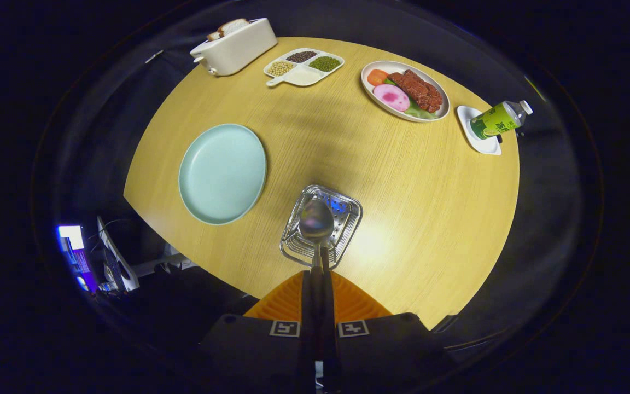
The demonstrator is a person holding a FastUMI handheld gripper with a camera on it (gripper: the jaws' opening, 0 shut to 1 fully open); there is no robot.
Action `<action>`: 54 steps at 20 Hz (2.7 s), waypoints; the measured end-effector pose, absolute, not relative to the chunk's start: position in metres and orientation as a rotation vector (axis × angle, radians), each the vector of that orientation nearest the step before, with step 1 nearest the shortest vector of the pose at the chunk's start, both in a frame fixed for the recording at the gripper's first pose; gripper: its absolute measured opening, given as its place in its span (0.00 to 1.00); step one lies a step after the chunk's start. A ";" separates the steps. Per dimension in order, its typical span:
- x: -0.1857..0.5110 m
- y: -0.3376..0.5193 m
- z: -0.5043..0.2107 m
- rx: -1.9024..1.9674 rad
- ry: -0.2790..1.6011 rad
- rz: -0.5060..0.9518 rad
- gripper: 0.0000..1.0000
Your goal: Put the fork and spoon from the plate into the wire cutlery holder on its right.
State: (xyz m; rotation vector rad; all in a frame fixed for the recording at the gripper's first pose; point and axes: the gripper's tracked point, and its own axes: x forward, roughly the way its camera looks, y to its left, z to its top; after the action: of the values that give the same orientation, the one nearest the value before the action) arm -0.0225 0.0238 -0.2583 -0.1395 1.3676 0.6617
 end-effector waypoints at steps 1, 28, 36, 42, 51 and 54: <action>-0.023 0.026 -0.264 -0.146 1.387 0.660 0.10; 0.048 -0.023 -0.176 0.112 0.793 0.131 0.99; 0.051 -0.060 -0.076 0.087 0.319 0.110 0.99; 0.027 -0.072 -0.077 0.095 0.237 0.205 0.98; 0.008 -0.080 -0.080 0.125 0.166 0.338 0.98; 0.012 -0.088 -0.081 0.122 0.156 0.325 0.98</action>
State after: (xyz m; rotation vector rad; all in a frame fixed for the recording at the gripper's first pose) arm 0.0123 -0.0884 -0.0812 0.1221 0.1565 0.3249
